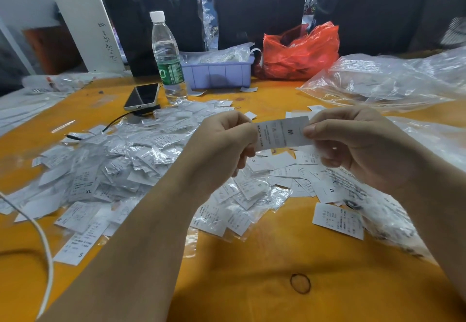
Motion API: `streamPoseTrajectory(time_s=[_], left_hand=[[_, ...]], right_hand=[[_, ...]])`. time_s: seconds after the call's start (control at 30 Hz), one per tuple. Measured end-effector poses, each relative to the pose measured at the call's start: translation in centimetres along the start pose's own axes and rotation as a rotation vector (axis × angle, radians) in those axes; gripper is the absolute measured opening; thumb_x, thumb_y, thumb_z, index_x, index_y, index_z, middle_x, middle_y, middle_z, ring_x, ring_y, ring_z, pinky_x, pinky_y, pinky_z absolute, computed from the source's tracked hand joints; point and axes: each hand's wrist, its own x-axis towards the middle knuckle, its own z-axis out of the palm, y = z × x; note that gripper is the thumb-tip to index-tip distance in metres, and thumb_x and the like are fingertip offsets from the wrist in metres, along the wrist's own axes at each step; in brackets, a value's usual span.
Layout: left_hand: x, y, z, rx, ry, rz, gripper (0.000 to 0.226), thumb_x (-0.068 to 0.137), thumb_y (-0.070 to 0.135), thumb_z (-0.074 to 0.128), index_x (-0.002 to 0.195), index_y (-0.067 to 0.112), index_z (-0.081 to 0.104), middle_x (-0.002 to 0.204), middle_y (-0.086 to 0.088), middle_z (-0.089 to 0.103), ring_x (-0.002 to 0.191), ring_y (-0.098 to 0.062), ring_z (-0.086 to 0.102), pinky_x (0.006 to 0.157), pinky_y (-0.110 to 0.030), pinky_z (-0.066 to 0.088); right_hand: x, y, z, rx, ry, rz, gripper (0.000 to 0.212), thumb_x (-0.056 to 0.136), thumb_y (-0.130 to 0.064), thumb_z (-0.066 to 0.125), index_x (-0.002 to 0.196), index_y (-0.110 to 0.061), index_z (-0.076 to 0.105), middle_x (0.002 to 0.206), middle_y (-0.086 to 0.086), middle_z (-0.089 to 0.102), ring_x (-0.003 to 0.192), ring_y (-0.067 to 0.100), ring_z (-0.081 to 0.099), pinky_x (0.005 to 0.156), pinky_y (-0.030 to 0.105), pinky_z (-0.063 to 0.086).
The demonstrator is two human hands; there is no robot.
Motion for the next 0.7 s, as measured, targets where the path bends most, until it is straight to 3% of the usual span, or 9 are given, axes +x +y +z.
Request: streamPoseTrajectory(time_s=[0.23,0.43,0.6,0.7], left_hand=[[-0.1,0.0,0.3,-0.013,0.039,0.035,0.012,0.077,0.020,0.051,0.076,0.012,0.060,0.065,0.006,0.065,0.055,-0.009,0.050,0.047,-0.024,0.044],[-0.4,-0.2,0.6,0.194,0.141,0.162,0.011,0.090,0.010,0.056,0.083,0.007,0.063,0.065,0.006,0.065,0.053,-0.001,0.051,0.049,-0.016,0.042],[-0.5,0.0,1.1,0.181,0.085,0.167,0.009,0.093,0.011,0.059,0.087,0.008,0.066,0.063,0.012,0.064,0.053,0.002,0.056,0.048,-0.010,0.040],[-0.6,-0.1,1.3,0.190,0.057,0.171,0.008,0.092,0.012,0.062,0.087,0.011,0.067,0.065,0.007,0.066,0.053,0.001,0.057,0.049,-0.012,0.042]], right_hand=[[-0.2,0.0,0.4,-0.092,-0.014,0.006,0.016,0.071,-0.018,0.066,0.061,-0.006,0.062,0.049,0.002,0.044,0.046,0.012,0.033,0.045,0.023,0.029],[-0.3,-0.1,0.6,-0.148,-0.014,-0.005,0.016,0.070,-0.021,0.068,0.057,-0.013,0.067,0.051,0.005,0.042,0.047,0.013,0.033,0.045,0.021,0.029],[-0.3,0.1,1.1,-0.211,-0.046,-0.010,0.014,0.072,-0.026,0.067,0.065,-0.017,0.074,0.066,0.014,0.049,0.053,0.013,0.038,0.049,0.024,0.033],[-0.4,0.3,1.3,-0.206,-0.054,-0.008,0.014,0.072,-0.027,0.067,0.062,-0.018,0.072,0.064,0.005,0.053,0.055,0.013,0.040,0.050,0.025,0.032]])
